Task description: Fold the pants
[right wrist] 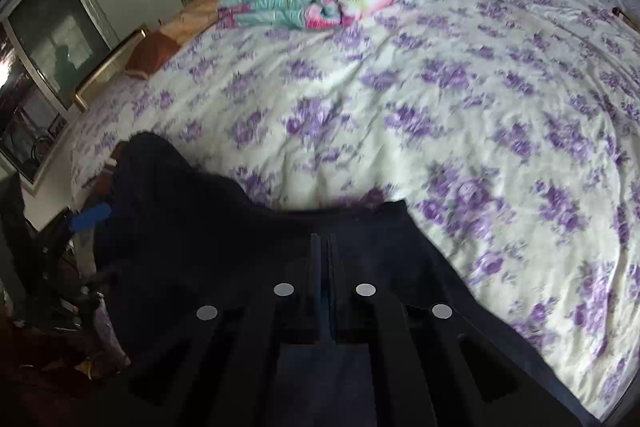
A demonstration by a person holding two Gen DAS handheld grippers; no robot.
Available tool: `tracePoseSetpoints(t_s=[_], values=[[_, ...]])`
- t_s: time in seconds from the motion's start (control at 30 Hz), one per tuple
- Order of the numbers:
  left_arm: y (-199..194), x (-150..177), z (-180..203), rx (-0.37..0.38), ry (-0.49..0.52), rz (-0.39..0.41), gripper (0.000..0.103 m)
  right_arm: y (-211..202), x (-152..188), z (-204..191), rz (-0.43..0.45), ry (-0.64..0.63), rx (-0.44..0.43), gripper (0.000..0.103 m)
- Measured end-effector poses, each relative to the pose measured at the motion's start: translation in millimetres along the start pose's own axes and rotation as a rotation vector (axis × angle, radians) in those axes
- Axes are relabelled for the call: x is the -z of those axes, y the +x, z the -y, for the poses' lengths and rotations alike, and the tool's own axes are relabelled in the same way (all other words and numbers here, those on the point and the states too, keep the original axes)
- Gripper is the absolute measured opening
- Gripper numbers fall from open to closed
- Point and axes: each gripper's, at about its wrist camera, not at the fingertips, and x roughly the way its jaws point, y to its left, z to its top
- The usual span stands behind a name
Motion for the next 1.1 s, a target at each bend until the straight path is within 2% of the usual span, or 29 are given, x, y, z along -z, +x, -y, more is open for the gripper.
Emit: tracePoseSetpoints(t_s=[0.03, 0.07, 0.1, 0.17, 0.2, 0.23, 0.27, 0.3, 0.33, 0.37, 0.43, 0.47, 0.5, 0.53, 0.6, 0.67, 0.7, 0.77, 0.8, 0.83, 0.9, 1.0, 1.1], values=[[1, 2, -1, -0.008, 0.002, -0.011, 0.099, 17, 5, 5, -0.039, 0.029, 0.014, 0.011], [1, 3, 0, -0.017, 0.011, -0.013, 0.099, 35, 10, 17, -0.071, 0.087, 0.003, 0.006], [0, 4, 0, -0.021, 0.021, -0.014, 0.099, 35, 13, 29, -0.028, 0.152, -0.044, 0.000], [-7, 5, 0, -0.026, 0.023, -0.011, 0.099, 27, 10, 37, -0.044, 0.209, -0.041, 0.002], [-11, 6, -3, -0.027, 0.012, -0.003, 0.099, 17, 8, 35, -0.025, 0.206, -0.034, 0.007], [-16, 8, -8, -0.025, -0.016, 0.006, 0.099, 3, 6, 31, 0.019, 0.180, -0.031, 0.009], [-17, 8, -15, -0.018, -0.044, 0.007, 0.099, -8, 6, 27, 0.052, 0.157, -0.031, 0.022], [-18, 9, -21, -0.006, -0.077, 0.005, 0.099, -16, 8, 24, 0.074, 0.142, -0.019, 0.049], [-19, 9, -28, 0.009, -0.120, 0.007, 0.099, -18, 11, 23, 0.072, 0.140, 0.005, 0.058], [-19, 8, -33, 0.018, -0.144, 0.009, 0.099, -11, 16, 24, 0.043, 0.138, 0.027, 0.060], [-19, 5, -34, 0.027, -0.164, 0.014, 0.099, 11, 28, 29, -0.020, 0.123, 0.058, 0.060], [-19, 3, -33, 0.028, -0.163, 0.015, 0.099, 7, 31, 26, 0.022, 0.103, 0.069, 0.060], [-19, 0, -30, 0.036, -0.159, 0.016, 0.099, 4, 30, 24, 0.014, 0.107, 0.075, 0.059], [-20, -4, -27, 0.052, -0.153, 0.019, 0.099, -3, 28, 24, 0.021, 0.132, 0.063, 0.059], [-22, -9, -18, 0.080, -0.132, 0.039, 0.099, -27, 27, 26, 0.095, 0.172, 0.016, 0.060], [-21, -13, -8, 0.103, -0.101, 0.050, 0.099, -39, 27, 27, 0.118, 0.168, 0.029, 0.061], [-20, -16, -2, 0.116, -0.081, 0.052, 0.099, -41, 31, 30, 0.105, 0.165, 0.045, 0.064], [-11, -18, 11, 0.150, -0.039, 0.035, 0.099, -27, 51, 45, 0.016, 0.199, 0.079, 0.067], [-5, -17, 17, 0.158, -0.023, 0.013, 0.099, -19, 61, 54, -0.021, 0.229, 0.061, 0.064], [6, -17, 22, 0.152, -0.004, -0.024, 0.099, -23, 68, 56, 0.032, 0.236, 0.050, 0.063], [20, -17, 31, 0.107, 0.032, -0.086, 0.098, -43, 74, 57, 0.078, 0.279, 0.058, 0.064], [11, -25, 42, 0.127, 0.061, -0.030, 0.098, -98, 92, 61, 0.223, 0.301, 0.070, 0.065], [2, -35, 58, 0.182, 0.099, 0.018, 0.098, -151, 141, 88, 0.295, 0.401, 0.204, 0.066]])
